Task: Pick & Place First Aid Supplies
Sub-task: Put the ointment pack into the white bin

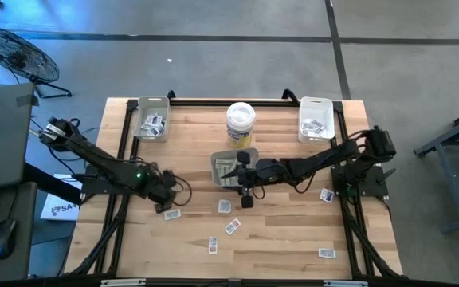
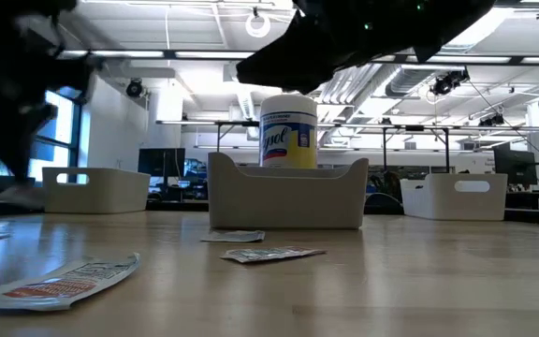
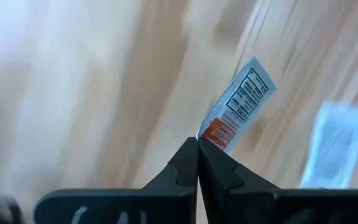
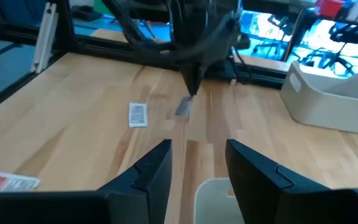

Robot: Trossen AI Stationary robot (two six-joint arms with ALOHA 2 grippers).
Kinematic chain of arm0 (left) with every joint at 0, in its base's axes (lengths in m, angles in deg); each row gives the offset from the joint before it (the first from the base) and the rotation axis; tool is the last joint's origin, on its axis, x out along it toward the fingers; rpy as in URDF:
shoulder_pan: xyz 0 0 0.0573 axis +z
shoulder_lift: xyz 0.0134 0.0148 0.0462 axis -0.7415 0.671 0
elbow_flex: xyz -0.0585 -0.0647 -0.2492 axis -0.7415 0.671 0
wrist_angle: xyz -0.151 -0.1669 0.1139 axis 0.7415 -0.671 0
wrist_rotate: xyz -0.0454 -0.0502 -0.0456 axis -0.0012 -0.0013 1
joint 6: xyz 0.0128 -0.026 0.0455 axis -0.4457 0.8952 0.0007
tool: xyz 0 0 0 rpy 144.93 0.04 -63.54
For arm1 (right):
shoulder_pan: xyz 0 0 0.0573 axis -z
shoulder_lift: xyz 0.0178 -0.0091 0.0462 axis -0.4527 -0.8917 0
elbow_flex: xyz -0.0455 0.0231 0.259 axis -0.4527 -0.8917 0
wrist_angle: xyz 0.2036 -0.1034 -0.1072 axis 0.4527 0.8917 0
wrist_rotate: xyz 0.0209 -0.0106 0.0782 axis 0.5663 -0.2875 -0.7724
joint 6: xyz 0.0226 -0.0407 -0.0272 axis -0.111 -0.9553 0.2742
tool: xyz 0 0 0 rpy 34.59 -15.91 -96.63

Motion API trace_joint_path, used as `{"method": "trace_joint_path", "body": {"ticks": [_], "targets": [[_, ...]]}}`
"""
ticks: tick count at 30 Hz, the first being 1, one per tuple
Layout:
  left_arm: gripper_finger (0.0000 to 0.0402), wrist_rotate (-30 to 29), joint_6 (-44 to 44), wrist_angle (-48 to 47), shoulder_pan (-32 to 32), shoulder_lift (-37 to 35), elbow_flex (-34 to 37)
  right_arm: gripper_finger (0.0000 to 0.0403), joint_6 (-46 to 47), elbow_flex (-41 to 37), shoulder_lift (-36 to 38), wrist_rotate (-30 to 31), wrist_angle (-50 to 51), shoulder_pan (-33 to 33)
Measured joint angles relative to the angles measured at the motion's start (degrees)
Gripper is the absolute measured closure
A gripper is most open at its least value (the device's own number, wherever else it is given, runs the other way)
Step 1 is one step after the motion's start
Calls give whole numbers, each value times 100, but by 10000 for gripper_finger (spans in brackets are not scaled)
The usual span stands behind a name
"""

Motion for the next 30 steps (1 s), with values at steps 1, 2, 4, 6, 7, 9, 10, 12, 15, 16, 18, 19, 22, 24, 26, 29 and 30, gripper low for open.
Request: {"method": "trace_joint_path", "body": {"ticks": [1, 2, 4, 6, 7, 9, 10, 12, 15, 16, 18, 19, 22, 24, 26, 29, 30], "targets": [[400, -261, -126, 66, 3, 0, -142, 257, 0, 0, -47, 33, -139, -1], [401, -511, -266, 115, 4, 0, -275, 256, -1, 0, -68, 80, -226, 1], [401, -1030, -543, 184, -6, -10, -452, 257, -1, 0, -72, 171, -280, -7], [401, -1518, -840, 475, -60, -9, -523, 257, -1, 0, -72, 176, -372, -35], [401, -1784, -1011, 678, -102, -9, -524, 258, -9, 0, -72, 174, -448, -54], [401, -2280, -1380, 1186, -212, -9, -487, 258, -109, 0, -72, 178, -575, -101], [401, -2509, -1540, 1440, -270, -9, -460, 257, -141, 0, -72, 209, -617, -125], [401, -2927, -1872, 1941, -382, -4, -412, 258, -154, 0, -72, 336, -647, -148], [401, -3573, -2389, 2462, -557, 13, -398, 258, -184, 0, -72, 571, -707, -188], [401, -3765, -2561, 2617, -607, 13, -398, 258, -226, 0, -75, 666, -711, -191], [401, -4070, -2886, 2916, -654, 13, -398, 258, -291, 0, -142, 826, -840, -203], [401, -4184, -3067, 3062, -652, 13, -398, 258, -303, 0, -195, 888, -934, -202], [401, -4287, -3598, 3514, -616, 13, -398, 258, -393, 0, -387, 926, -1330, -191], [402, -4462, -3899, 3855, -527, 18, -396, 258, -551, 0, -502, 977, -1614, -189], [401, -4539, -4097, 4146, -407, 43, -396, 258, -659, 0, -537, 1018, -1783, -191], [401, -4517, -4423, 4455, -239, 48, -394, 258, -706, 2, -537, 1120, -1859, -191], [401, -4478, -4525, 4534, -192, 48, -394, 258, -704, 2, -538, 1213, -1860, -191]]}}
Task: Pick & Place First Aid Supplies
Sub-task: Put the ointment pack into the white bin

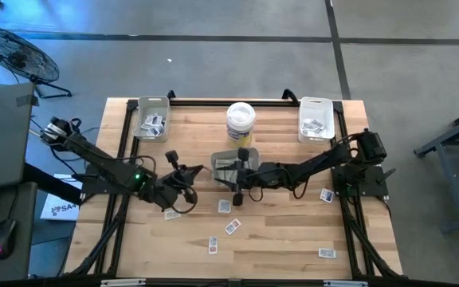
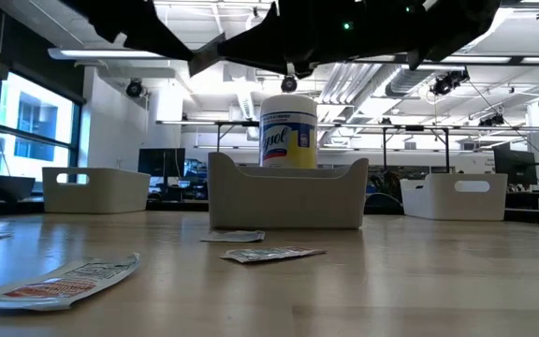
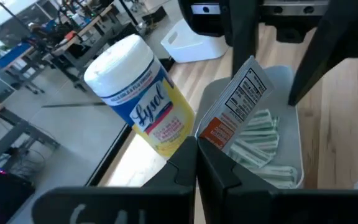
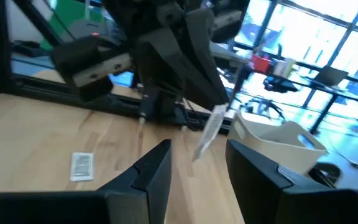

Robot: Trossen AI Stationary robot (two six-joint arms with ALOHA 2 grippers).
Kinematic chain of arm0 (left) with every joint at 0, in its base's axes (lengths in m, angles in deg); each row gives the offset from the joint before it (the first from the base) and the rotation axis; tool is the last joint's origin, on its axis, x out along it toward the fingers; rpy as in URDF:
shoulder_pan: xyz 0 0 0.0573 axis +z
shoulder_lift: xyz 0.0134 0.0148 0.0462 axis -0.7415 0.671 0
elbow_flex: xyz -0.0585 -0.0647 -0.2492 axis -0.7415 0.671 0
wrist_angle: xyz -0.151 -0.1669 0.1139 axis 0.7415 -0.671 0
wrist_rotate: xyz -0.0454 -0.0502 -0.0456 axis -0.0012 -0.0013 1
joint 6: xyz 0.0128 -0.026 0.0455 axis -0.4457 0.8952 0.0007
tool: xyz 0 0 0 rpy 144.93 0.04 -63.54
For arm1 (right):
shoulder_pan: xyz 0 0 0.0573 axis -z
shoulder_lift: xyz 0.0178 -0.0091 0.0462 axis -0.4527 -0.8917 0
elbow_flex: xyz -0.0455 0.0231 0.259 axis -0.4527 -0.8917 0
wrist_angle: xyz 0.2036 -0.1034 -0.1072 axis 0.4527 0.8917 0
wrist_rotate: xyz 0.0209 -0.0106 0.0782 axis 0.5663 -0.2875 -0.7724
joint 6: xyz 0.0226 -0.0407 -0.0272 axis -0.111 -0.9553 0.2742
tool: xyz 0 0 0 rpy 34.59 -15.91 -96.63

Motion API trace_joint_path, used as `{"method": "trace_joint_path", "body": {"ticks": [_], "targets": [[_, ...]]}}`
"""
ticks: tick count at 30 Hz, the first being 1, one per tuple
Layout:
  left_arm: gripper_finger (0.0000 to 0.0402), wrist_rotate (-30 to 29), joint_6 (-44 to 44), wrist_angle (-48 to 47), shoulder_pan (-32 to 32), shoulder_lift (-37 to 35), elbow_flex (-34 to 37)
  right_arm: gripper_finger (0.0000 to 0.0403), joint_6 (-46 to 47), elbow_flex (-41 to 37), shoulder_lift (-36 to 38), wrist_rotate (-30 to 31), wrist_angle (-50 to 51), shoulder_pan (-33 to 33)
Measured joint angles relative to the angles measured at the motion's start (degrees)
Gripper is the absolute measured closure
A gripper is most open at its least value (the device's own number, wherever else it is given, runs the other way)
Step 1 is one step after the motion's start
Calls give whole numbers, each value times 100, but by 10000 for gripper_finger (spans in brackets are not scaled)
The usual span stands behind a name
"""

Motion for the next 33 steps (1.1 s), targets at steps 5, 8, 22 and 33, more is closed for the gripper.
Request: {"method": "trace_joint_path", "body": {"ticks": [5, 8, 22, 33], "targets": [[401, 289, -142, 216, 161, -2, 0, 258, 6, 0, -2, 86, -44, 2], [401, 319, -144, 247, 175, 0, 0, 264, 56, 0, -2, 183, -164, 2], [401, 472, -297, 350, 159, 33, 0, 395, 122, 0, -2, 285, -101, 2], [316, 878, -439, 46, 157, -225, -215, 401, 64, 0, 403, 689, 570, -4]]}}
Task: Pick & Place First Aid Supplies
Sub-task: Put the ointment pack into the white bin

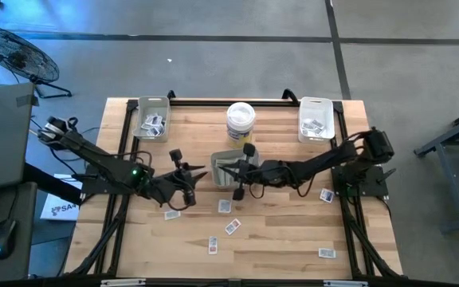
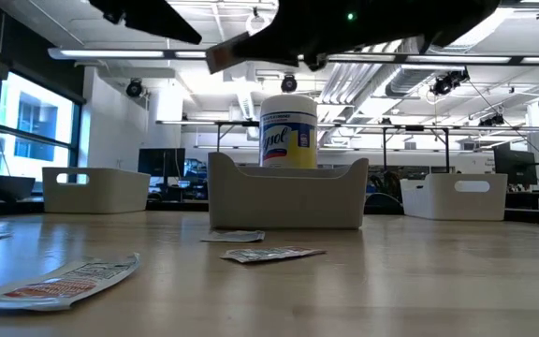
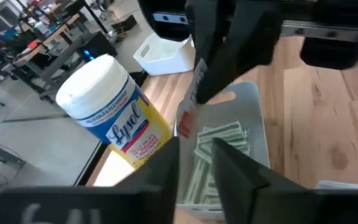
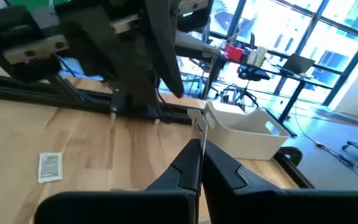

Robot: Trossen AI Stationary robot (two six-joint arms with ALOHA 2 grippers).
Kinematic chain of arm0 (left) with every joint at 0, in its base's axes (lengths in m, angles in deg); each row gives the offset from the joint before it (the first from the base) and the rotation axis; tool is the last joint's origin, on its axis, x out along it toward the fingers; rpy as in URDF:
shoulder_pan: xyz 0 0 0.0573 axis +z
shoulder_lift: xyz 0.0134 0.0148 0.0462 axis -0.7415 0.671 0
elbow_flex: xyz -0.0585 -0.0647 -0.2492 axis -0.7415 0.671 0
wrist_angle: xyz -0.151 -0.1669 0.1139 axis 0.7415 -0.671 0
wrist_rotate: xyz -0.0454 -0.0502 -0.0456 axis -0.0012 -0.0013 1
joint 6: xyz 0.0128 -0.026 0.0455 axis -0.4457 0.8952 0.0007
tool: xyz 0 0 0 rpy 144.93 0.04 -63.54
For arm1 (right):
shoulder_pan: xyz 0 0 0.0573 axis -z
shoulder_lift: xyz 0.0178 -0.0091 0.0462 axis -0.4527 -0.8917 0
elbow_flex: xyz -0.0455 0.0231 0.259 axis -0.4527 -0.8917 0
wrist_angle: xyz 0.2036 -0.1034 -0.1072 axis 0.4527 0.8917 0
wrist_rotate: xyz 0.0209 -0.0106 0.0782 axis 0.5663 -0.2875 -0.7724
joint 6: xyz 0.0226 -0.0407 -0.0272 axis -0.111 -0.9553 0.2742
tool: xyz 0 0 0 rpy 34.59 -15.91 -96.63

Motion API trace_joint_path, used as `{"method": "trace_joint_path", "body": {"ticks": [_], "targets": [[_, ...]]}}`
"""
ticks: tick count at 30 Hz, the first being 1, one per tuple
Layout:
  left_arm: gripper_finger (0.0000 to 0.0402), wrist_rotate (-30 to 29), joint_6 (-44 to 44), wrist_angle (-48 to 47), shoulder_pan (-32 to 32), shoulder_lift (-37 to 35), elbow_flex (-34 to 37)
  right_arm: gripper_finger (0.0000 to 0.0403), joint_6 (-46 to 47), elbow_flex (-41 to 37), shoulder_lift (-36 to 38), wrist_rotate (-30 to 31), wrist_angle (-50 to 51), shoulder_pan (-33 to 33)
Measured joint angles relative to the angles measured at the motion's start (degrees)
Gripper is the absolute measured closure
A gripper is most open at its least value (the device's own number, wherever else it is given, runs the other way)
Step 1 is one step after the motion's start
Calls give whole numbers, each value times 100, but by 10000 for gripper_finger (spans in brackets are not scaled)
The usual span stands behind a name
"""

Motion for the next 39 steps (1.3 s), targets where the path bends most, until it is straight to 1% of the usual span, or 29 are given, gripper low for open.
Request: {"method": "trace_joint_path", "body": {"ticks": [3, 4, 6, 8, 10, 13, 15, 19, 21, 24, 27, 29, 34, 39], "targets": [[274, 55, 1, -593, -74, -159, -218, 401, 101, 0, 361, 300, 659, -12], [263, 50, 4, -847, -126, -226, -298, 402, 114, 0, 528, 491, 985, -26], [247, 18, 44, -1312, -221, -346, -468, 402, 196, 0, 931, 1067, 1689, -61], [238, 26, 48, -1714, -330, -470, -593, 402, 351, 0, 1382, 1770, 2537, -116], [233, 153, 57, -1882, -391, -563, -647, 402, 603, 0, 1849, 2374, 3358, -157], [232, 446, 64, -1905, -417, -625, -648, 402, 1183, 0, 2568, 3027, 4573, -148], [231, 658, 65, -1894, -413, -627, -648, 402, 1767, 0, 3009, 3389, 5436, -75], [231, 982, 66, -1889, -411, -595, -648, 402, 3074, 0, 3644, 3818, 7068, 383], [231, 1092, 66, -1898, -413, -583, -646, 402, 3563, 0, 3765, 3707, 7758, 832], [231, 1162, 66, -1873, -411, -588, -646, 402, 3979, 0, 3734, 3064, 8349, 1716], [231, 1126, 66, -1872, -411, -585, -646, 403, 3920, 0, 3521, 2345, 8461, 2600], [231, 1127, 66, -1872, -411, -588, -646, 403, 3685, -2, 3347, 2055, 8479, 3103], [231, 1355, 68, -1873, -411, -585, -646, 403, 3365, -2, 2983, 1605, 8594, 4092], [231, 1522, 68, -1874, -411, -585, -646, 403, 3338, -1, 2655, 1325, 8829, 4747]]}}
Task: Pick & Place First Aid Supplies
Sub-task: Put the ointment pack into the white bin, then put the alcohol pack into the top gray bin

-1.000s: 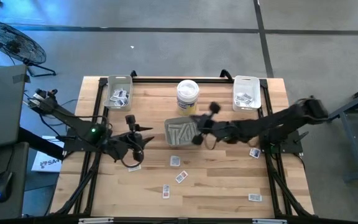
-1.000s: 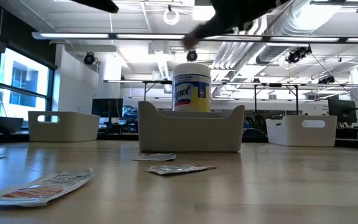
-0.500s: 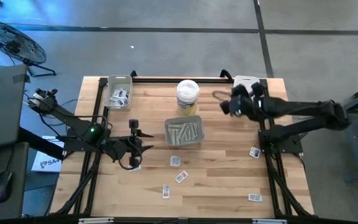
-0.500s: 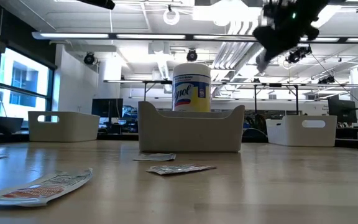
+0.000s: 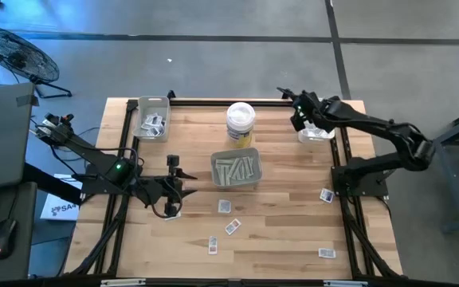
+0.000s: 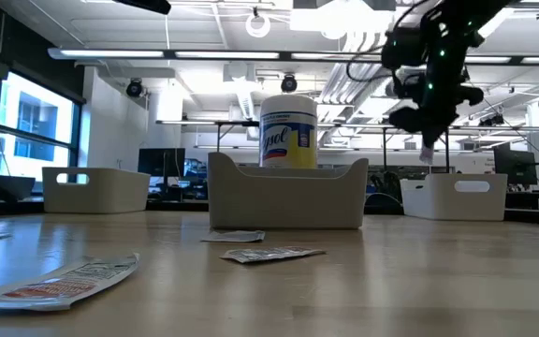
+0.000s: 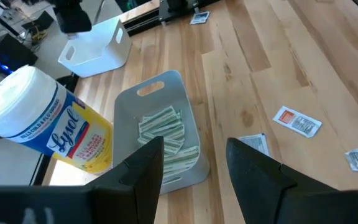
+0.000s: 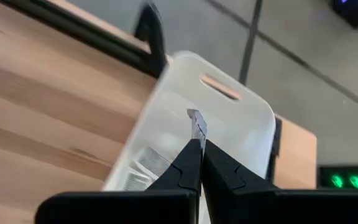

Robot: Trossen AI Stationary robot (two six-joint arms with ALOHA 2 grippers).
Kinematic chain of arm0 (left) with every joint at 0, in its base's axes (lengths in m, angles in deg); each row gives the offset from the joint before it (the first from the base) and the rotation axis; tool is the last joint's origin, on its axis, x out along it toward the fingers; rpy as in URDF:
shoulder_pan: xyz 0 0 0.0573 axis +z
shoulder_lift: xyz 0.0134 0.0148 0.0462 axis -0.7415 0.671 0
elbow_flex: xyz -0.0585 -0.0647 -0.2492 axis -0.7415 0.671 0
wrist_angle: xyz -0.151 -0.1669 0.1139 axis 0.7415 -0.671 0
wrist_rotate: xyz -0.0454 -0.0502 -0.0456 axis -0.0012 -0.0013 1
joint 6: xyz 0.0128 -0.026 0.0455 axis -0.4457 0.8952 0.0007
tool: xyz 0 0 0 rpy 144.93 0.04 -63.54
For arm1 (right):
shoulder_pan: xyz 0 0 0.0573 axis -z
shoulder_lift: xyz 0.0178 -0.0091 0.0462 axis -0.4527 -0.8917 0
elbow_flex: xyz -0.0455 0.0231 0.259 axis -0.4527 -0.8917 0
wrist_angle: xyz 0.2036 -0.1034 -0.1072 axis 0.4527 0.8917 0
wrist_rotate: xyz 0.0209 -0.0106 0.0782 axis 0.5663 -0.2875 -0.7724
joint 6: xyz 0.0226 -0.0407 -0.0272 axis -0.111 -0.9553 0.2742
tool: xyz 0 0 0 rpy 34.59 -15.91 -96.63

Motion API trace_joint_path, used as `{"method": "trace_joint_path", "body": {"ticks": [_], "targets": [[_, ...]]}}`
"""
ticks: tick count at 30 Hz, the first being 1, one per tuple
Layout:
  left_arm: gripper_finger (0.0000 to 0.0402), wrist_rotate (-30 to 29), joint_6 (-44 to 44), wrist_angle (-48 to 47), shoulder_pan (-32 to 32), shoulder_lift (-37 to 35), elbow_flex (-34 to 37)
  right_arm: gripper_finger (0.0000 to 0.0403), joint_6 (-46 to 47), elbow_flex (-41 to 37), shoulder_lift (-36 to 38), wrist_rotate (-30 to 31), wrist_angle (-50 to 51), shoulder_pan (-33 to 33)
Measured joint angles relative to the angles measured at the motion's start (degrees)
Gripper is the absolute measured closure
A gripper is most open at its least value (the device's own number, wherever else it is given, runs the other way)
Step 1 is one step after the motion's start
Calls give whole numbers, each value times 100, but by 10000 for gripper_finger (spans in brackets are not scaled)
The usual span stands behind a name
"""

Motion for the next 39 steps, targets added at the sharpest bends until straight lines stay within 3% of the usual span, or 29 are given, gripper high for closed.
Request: {"method": "trace_joint_path", "body": {"ticks": [12, 18, 25, 31, 39], "targets": [[231, 140, 0, 0, 0, 0, 0, 395, -149, 1, -1301, -781, 326, 822], [231, 144, 0, 0, 0, 0, 2, 351, -418, 0, -1621, -702, 357, 862], [231, 142, 0, 0, 0, 0, 2, 291, -588, 300, -1301, -227, 838, 813], [231, 142, 0, 0, 0, 0, 3, 284, -104, 703, -557, -344, 1556, 284], [231, 142, 0, 0, 0, 0, 4, 299, 910, 333, 179, -1168, 1616, -1360]]}}
